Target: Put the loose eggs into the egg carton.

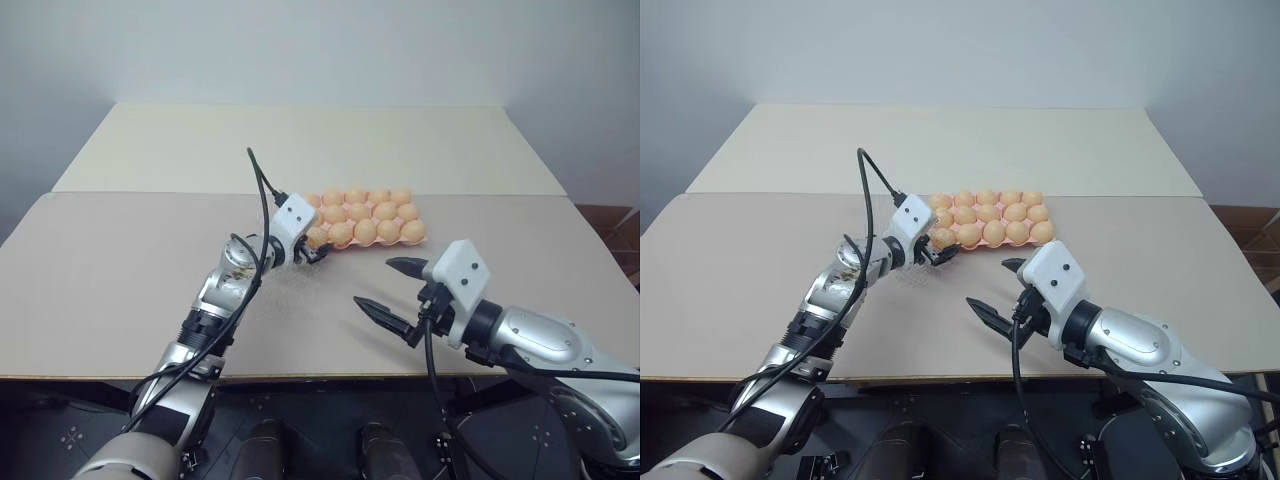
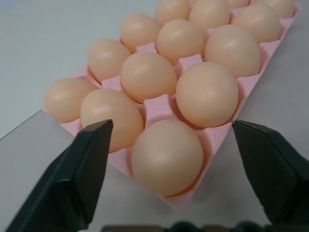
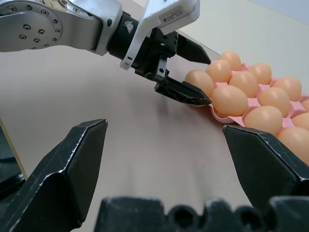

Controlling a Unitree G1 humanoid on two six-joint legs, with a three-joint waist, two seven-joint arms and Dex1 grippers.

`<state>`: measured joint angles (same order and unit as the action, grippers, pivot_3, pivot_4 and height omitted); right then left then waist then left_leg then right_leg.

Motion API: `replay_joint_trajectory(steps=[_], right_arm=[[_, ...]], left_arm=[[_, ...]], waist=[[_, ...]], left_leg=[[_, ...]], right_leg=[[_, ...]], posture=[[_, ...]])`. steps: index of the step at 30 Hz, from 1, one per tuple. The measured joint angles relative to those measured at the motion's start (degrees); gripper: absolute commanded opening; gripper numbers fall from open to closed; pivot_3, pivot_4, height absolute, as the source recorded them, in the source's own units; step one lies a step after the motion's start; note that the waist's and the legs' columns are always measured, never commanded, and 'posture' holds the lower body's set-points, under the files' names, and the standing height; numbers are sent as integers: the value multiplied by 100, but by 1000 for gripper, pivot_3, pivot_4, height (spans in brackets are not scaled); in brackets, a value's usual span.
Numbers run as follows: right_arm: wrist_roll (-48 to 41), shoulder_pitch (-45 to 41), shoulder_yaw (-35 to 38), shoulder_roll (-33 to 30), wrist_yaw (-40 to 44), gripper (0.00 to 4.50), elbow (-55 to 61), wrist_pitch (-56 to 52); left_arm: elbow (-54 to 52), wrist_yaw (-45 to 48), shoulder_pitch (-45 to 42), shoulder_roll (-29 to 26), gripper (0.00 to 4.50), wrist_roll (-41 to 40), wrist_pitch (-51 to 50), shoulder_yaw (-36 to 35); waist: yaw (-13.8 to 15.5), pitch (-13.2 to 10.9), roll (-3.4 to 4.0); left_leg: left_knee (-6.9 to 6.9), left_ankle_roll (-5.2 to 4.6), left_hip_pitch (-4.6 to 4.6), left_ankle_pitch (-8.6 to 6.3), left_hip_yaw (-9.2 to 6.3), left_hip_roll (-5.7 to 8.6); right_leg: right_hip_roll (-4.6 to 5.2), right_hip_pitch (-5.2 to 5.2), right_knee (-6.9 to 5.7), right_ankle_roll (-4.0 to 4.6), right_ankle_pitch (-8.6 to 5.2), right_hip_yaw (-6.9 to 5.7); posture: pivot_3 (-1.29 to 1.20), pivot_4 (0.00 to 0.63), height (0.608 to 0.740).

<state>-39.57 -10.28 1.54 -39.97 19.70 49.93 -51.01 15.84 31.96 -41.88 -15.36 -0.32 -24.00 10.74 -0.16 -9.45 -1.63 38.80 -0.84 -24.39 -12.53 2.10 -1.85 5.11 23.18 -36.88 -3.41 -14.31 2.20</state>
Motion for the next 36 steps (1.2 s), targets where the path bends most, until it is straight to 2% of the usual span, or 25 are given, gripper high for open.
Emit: replay_joint_trajectory(steps=[8, 14, 17, 19, 21, 24, 30, 36], right_arm=[[-2, 9, 65, -43, 29, 4500, 6, -6], [120, 377, 172, 81, 3, 4500, 4, 104], [652, 899, 121, 342, -75, 4500, -127, 683], [1174, 1265, 91, 737, -227, 4500, -433, 1330], [1814, 1601, 37, 1339, -447, 4500, -917, 2358], [2216, 1899, 109, 1744, -543, 4500, -1463, 3216], [2759, 2262, 475, 2173, -655, 4500, -2482, 4637], [2635, 1886, 876, 2268, -628, 4500, -3035, 4775]], left_arm=[[-1519, -217, 285, -52, 4478, -200, -333, -493], [-3094, -188, 1540, -335, 4478, -818, -821, -1188], [-3706, -309, 2430, -380, 4478, -916, -929, -1423], [-3963, -517, 2993, -348, 4478, -887, -903, -1533], [-4158, -869, 3465, -93, 4478, -874, -788, -1685], [-4389, -1169, 3984, 52, 4478, -847, -581, -1726], [-4578, -1643, 4470, 372, 4478, -829, -257, -1869], [-4604, -2087, 4558, 602, 4478, -614, 46, -1700]], waist=[[-18, 0, 0], [-63, 0, 1], [-55, 1, 1], [-34, 1, 0], [-20, 1, 0], [-32, 1, 0], [-42, 2, 2], [-64, 3, 3]], left_leg=[[-1, 0, 1, 0, -3, -2], [-5, 0, 9, 0, -21, -7], [-4, 0, 11, 0, -20, -6], [0, 0, 11, 0, -16, -4], [2, 1, 14, 0, -12, -4], [2, 0, 19, 0, -5, -7], [1, 0, 22, 0, 5, -9], [0, 0, 24, 0, 8, -9]], right_leg=[[0, 0, -1, 0, 0, 2], [-1, -1, -3, 1, 0, 6], [3, -4, -1, 0, 0, 7], [4, -5, -3, 0, 0, 6], [5, -7, -1, -1, 1, 6], [5, -8, -2, 0, 3, 12], [4, -7, -3, 3, 4, 14], [3, -7, -3, 7, 6, 20]], posture=[[0, 150, 740], [0, 150, 740], [0, 150, 740], [0, 150, 740], [0, 150, 740], [0, 150, 740], [0, 150, 740], [0, 150, 740]])
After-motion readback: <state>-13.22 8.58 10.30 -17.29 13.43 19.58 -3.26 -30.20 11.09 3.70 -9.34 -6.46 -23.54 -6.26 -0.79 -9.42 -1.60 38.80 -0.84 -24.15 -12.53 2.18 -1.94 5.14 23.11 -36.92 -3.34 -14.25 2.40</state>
